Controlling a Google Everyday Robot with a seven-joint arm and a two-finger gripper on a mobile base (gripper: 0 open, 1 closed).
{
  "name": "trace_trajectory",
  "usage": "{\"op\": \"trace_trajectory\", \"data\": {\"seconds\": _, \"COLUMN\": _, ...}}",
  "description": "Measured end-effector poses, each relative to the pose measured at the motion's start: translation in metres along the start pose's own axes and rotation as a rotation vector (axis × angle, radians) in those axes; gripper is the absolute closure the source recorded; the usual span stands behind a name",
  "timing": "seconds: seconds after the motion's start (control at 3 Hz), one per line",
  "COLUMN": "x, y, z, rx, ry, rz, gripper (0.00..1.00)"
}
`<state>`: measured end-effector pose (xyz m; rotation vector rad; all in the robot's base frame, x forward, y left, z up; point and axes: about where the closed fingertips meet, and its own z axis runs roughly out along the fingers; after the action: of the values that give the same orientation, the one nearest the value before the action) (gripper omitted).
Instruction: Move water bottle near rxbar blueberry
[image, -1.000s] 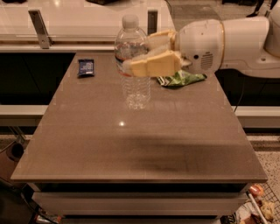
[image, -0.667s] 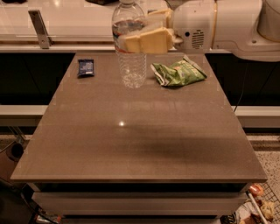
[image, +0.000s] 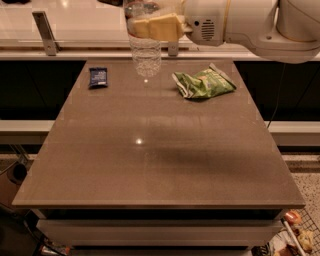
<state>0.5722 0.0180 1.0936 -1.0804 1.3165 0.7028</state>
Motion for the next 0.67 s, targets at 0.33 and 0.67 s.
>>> {"op": "trace_trajectory", "data": {"seconds": 0.33, "x": -0.0001, "y": 0.0001, "z": 0.0001, "rx": 0.000, "ry": 0.000, "rz": 0.000, "gripper": 1.00}}
{"op": "trace_trajectory", "data": {"seconds": 0.67, "x": 0.0023, "y": -0.0096, "z": 0.0098, "rx": -0.009, "ry": 0.034, "rz": 0.018, "gripper": 1.00}}
